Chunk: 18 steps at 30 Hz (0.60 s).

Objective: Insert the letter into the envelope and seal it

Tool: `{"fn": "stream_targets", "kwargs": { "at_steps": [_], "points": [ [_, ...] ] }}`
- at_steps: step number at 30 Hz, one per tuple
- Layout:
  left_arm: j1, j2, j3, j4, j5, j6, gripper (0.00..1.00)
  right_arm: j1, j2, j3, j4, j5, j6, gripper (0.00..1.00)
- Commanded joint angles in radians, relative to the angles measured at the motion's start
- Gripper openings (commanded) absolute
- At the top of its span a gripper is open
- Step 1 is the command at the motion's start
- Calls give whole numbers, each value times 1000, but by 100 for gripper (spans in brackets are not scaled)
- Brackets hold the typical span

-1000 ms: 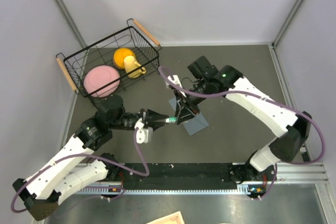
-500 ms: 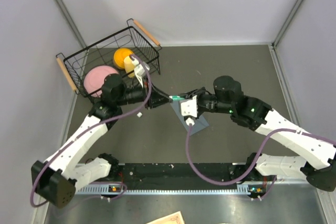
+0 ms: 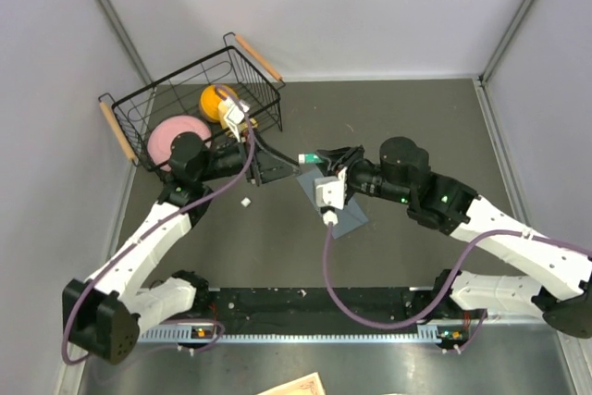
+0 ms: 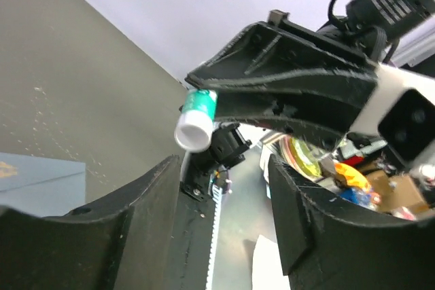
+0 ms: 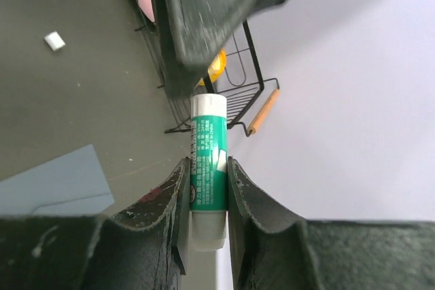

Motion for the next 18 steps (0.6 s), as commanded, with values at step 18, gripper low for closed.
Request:
{"fn": "stream_targets", "kwargs": {
  "at_steps": [18],
  "points": [
    [-148, -363, 15, -651, 0, 2234, 63, -239, 194, 274, -290, -898, 1034, 0]
  ]
}}
